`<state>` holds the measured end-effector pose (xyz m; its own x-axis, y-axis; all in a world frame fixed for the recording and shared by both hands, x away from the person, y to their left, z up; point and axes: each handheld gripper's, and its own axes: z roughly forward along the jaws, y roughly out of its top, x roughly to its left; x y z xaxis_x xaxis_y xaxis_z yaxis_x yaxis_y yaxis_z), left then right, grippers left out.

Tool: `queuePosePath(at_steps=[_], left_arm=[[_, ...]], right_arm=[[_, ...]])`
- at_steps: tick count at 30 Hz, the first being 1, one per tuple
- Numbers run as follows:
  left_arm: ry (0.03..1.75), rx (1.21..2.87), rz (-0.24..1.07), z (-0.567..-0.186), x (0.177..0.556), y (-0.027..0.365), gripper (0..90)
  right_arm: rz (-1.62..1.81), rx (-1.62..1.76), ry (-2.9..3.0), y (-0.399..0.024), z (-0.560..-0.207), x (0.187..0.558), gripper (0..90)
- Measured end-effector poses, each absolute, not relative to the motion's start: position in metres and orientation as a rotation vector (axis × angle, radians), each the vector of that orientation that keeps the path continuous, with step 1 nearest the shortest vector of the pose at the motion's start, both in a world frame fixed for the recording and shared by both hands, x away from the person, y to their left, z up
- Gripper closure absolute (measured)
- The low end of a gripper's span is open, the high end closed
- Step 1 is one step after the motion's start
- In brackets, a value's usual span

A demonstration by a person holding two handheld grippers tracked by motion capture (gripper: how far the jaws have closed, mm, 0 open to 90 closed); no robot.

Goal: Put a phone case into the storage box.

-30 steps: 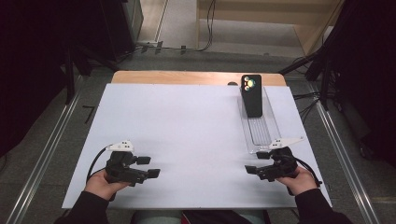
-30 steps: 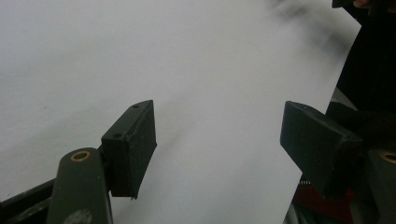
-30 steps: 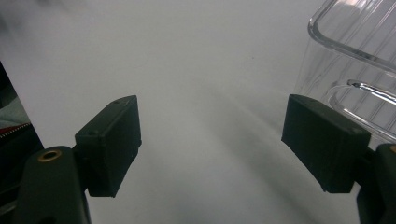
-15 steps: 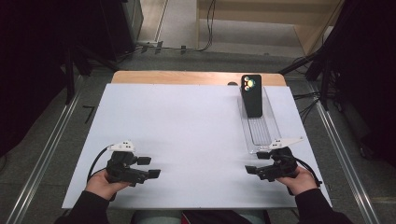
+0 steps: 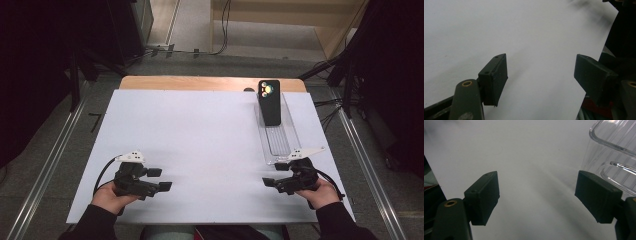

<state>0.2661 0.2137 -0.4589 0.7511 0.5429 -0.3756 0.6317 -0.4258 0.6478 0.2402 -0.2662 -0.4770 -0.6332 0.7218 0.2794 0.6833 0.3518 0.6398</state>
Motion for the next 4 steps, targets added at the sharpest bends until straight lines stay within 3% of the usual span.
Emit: queuePosePath(at_steps=[4], left_arm=[[0.891,2.122,-0.134,-0.4582,0.2661,0.2155,26.8]], right_arm=[[1.122,1.337,2.533,-0.2665,-0.4772,0.2407,16.5]])
